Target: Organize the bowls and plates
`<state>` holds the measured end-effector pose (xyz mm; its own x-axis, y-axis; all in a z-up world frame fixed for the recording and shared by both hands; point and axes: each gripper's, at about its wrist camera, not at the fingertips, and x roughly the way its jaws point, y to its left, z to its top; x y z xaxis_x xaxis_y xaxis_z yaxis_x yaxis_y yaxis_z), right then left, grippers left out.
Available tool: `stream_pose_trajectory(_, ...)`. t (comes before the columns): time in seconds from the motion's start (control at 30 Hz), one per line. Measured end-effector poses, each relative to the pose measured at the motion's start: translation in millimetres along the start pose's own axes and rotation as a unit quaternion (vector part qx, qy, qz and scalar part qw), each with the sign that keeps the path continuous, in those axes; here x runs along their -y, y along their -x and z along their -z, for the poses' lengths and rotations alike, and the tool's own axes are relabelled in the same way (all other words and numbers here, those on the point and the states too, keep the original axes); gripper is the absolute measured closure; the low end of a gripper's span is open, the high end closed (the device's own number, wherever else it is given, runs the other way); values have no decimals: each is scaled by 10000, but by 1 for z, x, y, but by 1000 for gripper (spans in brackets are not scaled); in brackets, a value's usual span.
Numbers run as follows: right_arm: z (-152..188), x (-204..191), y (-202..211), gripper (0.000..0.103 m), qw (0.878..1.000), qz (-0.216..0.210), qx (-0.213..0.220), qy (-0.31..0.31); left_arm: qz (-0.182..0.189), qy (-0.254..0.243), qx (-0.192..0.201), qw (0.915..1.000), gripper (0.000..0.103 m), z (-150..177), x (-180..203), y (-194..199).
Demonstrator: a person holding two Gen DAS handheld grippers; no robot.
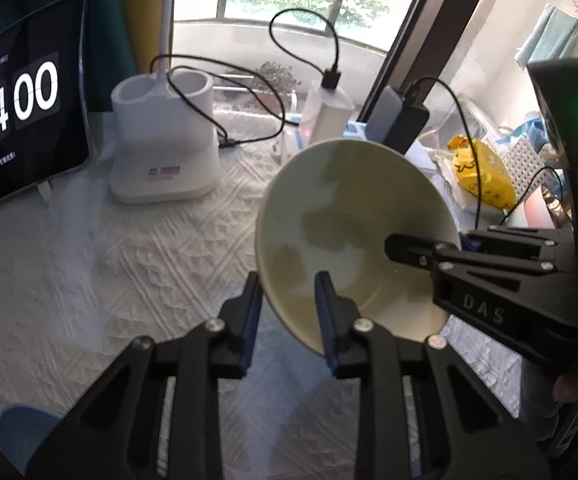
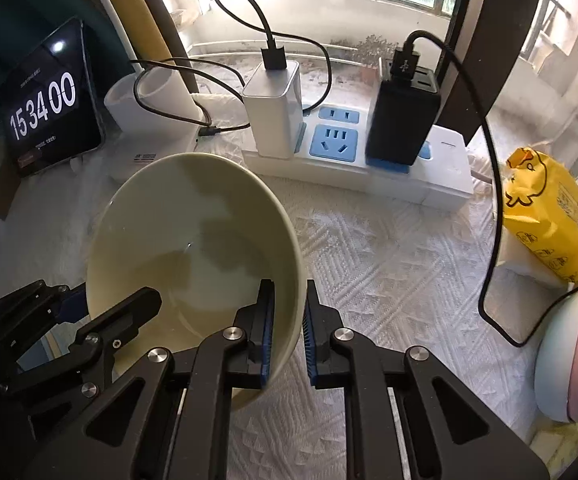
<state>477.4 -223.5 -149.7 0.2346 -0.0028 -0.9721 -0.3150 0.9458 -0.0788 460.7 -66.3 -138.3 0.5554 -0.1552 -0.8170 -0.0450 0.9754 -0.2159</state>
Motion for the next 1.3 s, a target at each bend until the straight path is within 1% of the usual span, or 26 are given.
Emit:
stream_pose_trajectory(0.33, 10, -1, 33, 89, 9995, 84, 300, -78, 50, -132, 298, 9995, 76, 2, 9, 31)
stream_pose_trajectory(0.5, 18, -2, 49, 89, 9990, 122, 408, -114, 117, -174, 383, 9990, 76, 7, 14, 44)
stream_pose_trajectory(0.63, 29, 1, 65, 89, 9986, 156, 493, -144, 170, -202, 436, 9987, 76, 10, 17, 55)
stream_pose_trajectory(0.93, 45, -5, 98, 89, 9970, 259, 711, -148, 248, -279, 645, 9972, 76, 19, 26, 85)
stream_pose_trajectory(1.3, 69, -15, 122, 89, 9954, 372, 863, -182, 340, -391, 798, 9955, 76, 36, 35, 113)
